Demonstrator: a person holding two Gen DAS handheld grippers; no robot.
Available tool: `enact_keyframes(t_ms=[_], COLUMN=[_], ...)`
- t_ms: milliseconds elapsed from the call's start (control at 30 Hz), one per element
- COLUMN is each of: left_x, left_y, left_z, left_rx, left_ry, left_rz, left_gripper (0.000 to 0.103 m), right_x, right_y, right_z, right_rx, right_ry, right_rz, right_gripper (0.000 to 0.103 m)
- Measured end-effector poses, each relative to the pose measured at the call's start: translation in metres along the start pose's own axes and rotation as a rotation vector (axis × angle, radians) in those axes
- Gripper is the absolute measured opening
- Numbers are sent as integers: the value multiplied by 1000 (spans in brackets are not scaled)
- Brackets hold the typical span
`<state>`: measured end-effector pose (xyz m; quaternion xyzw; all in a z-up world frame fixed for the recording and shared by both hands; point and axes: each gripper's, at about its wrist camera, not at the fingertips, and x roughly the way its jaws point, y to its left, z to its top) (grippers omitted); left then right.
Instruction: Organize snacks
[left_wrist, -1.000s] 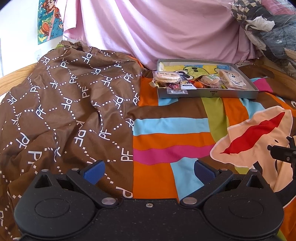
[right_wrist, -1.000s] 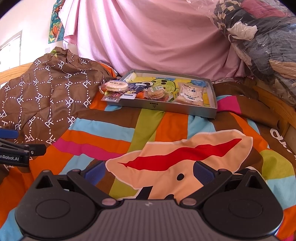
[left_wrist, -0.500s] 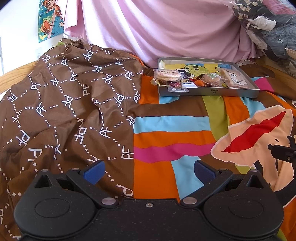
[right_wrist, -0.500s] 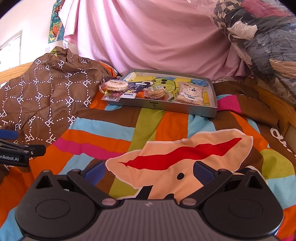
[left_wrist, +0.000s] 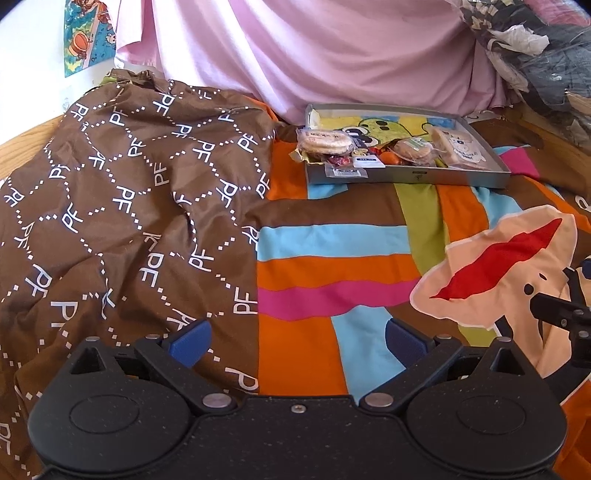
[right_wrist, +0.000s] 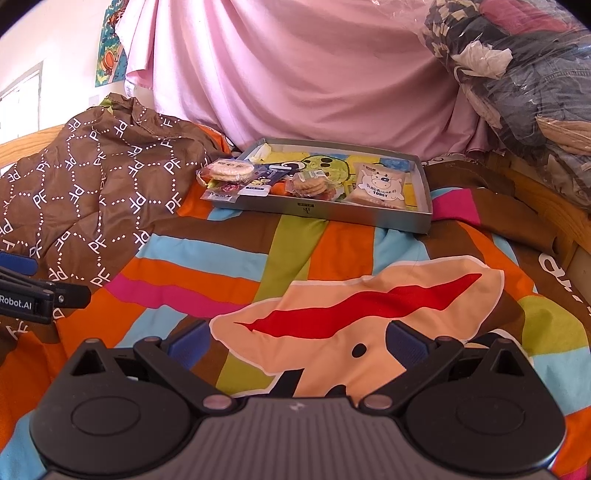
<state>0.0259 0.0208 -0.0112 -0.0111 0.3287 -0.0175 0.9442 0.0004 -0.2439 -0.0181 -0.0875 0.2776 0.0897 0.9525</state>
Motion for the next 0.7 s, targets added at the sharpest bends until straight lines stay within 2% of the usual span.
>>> enact_keyframes(t_ms=[200, 700], left_x=[1, 4], left_y=[-4, -3], left_z=[0, -1], left_rx=[24, 11], left_ry=[22, 31], left_rz=[15, 14], left_gripper=[100, 101], right_x=[0, 3], right_y=[1, 0], right_z=[0, -1], right_rx=[-1, -2], right_ry=[3, 16], right_rz=[-1, -2], right_gripper=[103, 103])
